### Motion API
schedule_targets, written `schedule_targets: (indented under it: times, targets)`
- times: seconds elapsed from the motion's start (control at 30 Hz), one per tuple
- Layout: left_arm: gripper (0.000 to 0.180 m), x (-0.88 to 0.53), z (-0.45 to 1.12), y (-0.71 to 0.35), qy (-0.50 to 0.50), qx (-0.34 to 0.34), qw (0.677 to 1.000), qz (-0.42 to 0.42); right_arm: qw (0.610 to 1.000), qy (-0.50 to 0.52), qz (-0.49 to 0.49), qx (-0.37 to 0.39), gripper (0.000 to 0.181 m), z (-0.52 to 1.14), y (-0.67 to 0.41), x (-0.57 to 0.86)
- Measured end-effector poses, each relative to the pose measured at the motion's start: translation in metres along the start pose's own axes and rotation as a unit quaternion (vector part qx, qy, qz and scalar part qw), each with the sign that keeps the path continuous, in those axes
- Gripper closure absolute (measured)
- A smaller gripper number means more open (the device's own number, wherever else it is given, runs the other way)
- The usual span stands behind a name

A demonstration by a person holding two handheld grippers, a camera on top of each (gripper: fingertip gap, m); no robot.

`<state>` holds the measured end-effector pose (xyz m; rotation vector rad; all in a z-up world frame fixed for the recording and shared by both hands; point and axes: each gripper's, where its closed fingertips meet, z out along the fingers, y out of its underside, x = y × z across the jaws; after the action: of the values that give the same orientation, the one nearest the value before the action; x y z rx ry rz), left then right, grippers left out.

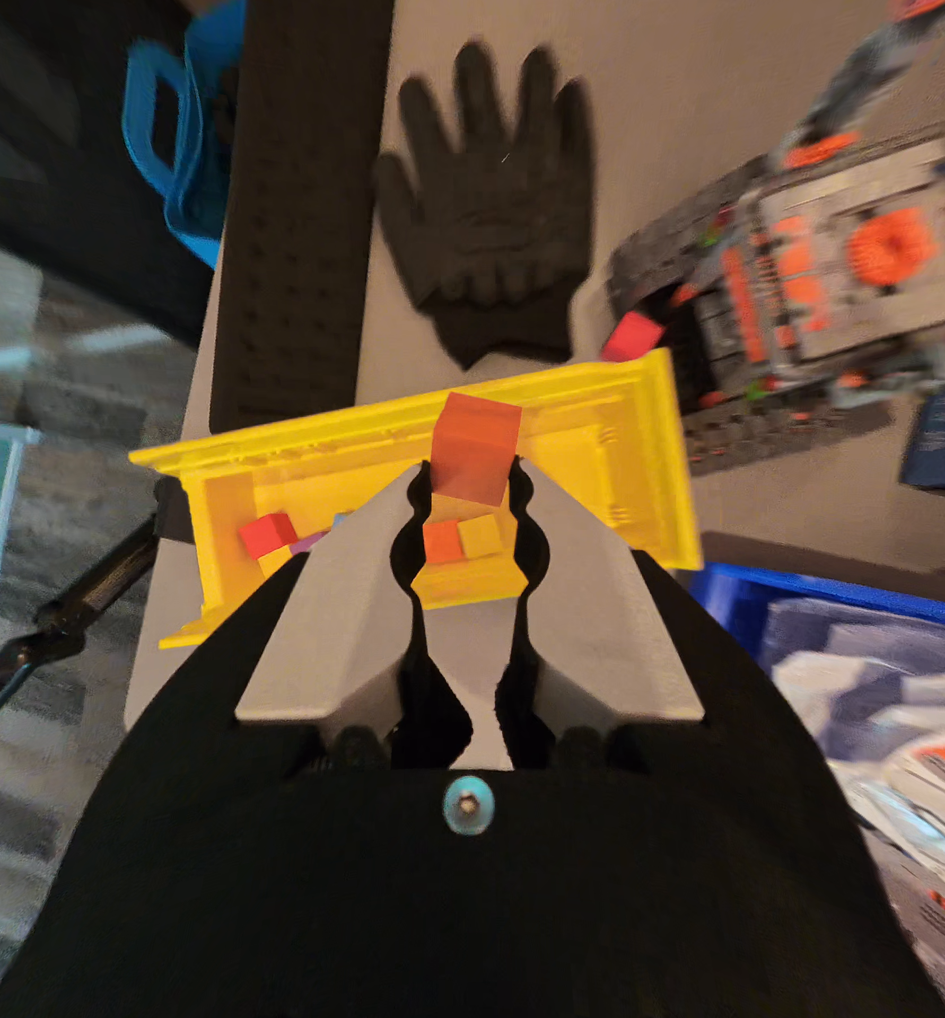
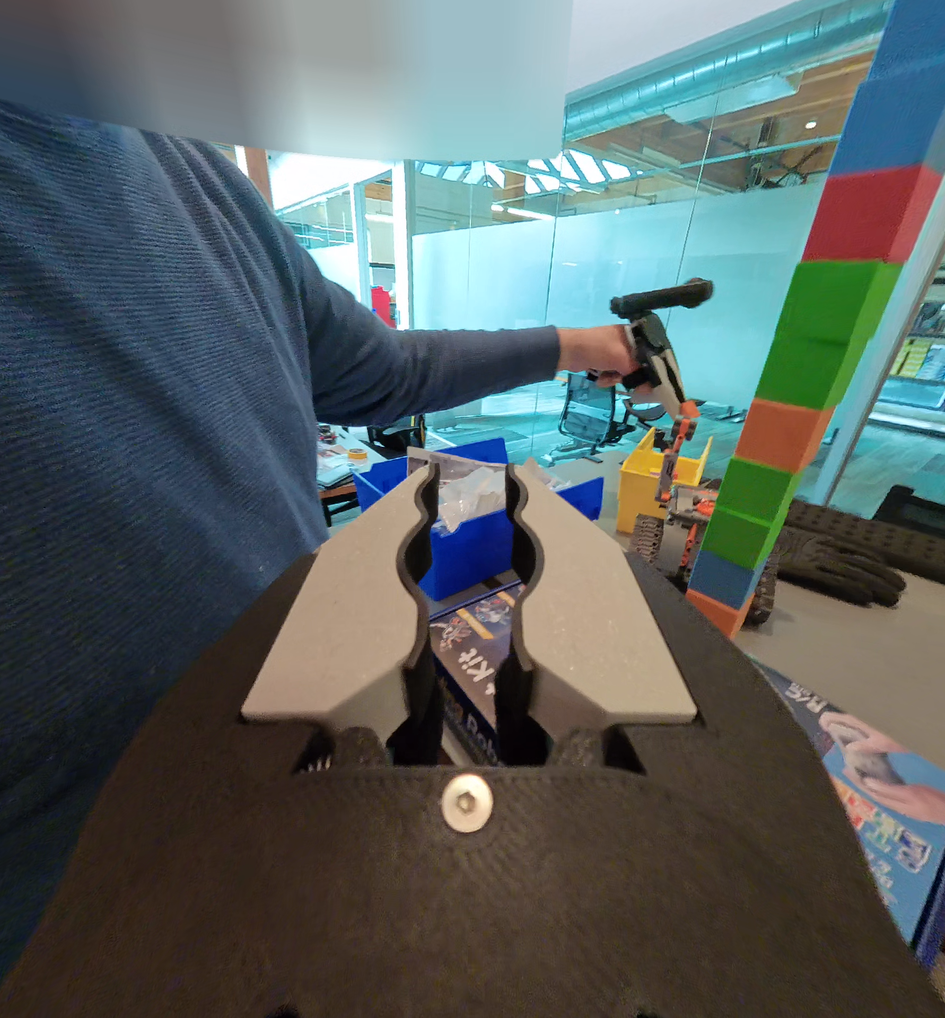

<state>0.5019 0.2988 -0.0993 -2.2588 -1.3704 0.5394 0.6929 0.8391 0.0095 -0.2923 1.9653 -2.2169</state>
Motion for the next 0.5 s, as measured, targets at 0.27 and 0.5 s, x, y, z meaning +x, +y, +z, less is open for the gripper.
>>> schedule_targets:
  times: [0.27, 0.5]
  targets:
    - [0.155, 0.160, -0.116, -0.044, 0.019, 0.147, 0.985, 0.085, 0.994, 0.017, -0.105, -0.038, 0.148, 0.045, -0.014, -0.014]
    - [0.154, 0.308, -0.146, -0.048, 0.062, 0.227, 0.964, 0.127, 0.993, 0.070, -0.094, -0.020, 0.141, 0.077, -0.017, -0.009]
